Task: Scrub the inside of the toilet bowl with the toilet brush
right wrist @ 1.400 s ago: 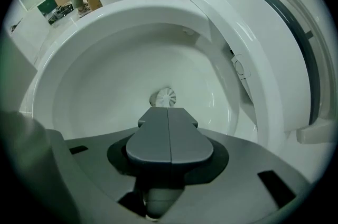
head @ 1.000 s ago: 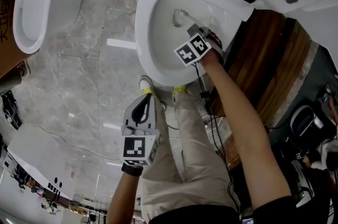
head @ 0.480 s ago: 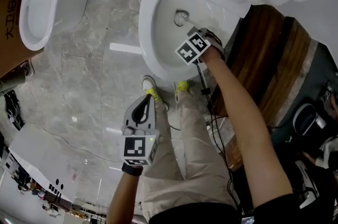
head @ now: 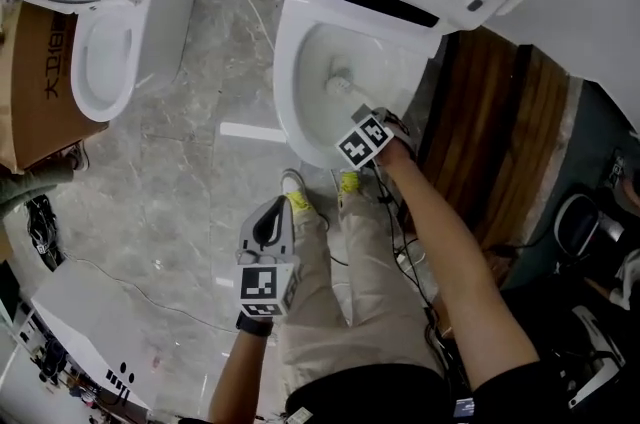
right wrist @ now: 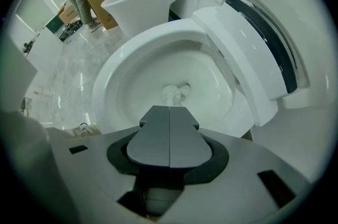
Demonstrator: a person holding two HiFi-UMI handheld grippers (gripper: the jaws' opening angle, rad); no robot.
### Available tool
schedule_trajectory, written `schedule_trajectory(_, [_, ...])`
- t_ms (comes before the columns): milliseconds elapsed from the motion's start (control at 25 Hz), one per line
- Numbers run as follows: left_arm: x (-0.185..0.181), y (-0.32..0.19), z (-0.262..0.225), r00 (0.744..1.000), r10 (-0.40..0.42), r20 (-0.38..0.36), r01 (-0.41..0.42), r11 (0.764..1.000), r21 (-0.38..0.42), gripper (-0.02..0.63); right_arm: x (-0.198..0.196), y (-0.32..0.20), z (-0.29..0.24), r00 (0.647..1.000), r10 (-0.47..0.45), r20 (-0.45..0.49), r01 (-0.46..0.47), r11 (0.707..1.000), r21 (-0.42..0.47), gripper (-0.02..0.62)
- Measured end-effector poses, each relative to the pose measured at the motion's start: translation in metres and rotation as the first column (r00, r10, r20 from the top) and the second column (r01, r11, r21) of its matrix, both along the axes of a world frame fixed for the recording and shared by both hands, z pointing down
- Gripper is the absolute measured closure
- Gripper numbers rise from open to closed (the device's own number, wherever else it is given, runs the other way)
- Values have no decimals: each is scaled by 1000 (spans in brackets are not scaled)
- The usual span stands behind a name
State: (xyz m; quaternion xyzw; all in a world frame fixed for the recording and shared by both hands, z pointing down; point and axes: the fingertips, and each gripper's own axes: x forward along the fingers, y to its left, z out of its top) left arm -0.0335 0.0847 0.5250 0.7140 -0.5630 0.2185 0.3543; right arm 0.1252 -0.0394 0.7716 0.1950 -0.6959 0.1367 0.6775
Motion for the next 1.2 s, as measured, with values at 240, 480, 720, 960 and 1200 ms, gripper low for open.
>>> schedule_trajectory(240, [0,5,-68,998,48,29,-49,998,33,588,-3,62,-56,1000,-1,19,3,996,-84,431])
schedule_trajectory(480, [-17,17,-141,998,34,57,-39,996,85,588,5,84,-127,940,310,142,-289,945,-151,433])
schedule_trajectory(720, [-28,25,-200,995,59,85,-70,988,137,588,-4,115,-220,818,505,276,-426,853,-301,433])
schedule_trajectory(960, [-35,30,-259,994,90,57,-99,975,198,588,30,108,-325,748,564,349,-561,819,-120,431])
schedule_trajectory(1200, [-30,24,-307,947,202,249,-269,922,277,588,37,132,-411,685,573,450,-621,782,-52,431])
